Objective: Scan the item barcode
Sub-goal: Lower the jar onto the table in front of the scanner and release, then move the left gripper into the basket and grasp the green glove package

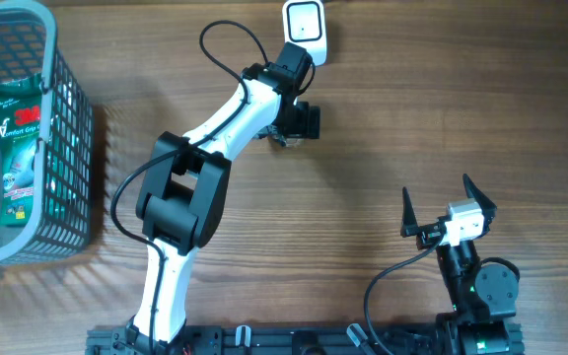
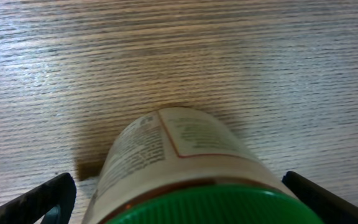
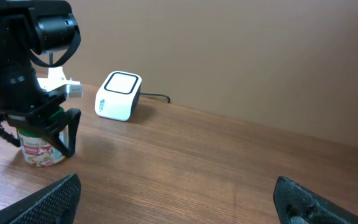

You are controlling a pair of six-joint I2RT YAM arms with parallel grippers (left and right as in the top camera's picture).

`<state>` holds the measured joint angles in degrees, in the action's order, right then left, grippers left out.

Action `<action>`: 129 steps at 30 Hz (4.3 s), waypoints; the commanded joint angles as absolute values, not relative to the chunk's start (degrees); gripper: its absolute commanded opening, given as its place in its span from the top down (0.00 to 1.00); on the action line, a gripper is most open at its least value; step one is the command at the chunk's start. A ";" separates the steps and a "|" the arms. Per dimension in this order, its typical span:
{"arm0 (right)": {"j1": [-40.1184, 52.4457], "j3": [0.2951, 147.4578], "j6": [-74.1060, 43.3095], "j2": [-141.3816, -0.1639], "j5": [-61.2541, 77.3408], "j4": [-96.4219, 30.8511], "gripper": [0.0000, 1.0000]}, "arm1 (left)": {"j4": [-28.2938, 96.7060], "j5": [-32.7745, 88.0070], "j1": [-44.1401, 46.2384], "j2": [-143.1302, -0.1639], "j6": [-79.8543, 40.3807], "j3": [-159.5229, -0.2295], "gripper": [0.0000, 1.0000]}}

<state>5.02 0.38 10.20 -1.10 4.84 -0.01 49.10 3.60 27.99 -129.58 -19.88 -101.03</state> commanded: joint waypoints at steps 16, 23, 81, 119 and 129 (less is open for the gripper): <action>5.30 0.32 10.44 -0.93 4.29 0.12 0.00 | 64.97 -13.45 26.98 -94.78 -8.29 -110.50 0.00; 5.30 0.30 10.46 -0.93 4.29 0.14 0.00 | 64.82 -20.97 10.17 -83.07 -19.99 -110.50 0.00; 5.30 0.32 10.44 -0.93 4.29 0.12 0.00 | 72.66 0.38 -35.00 -127.96 8.93 -109.65 0.00; 5.30 0.32 10.44 -0.93 4.29 0.12 0.00 | 74.35 -3.70 -34.98 -117.40 -0.51 -119.26 0.90; 5.30 0.32 10.44 -0.93 4.29 0.12 0.00 | 72.71 -1.32 -34.98 -114.89 -2.48 -119.33 0.96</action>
<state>5.02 0.38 10.20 -1.10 4.84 0.01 74.00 -2.90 -34.98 -117.89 -0.19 -118.28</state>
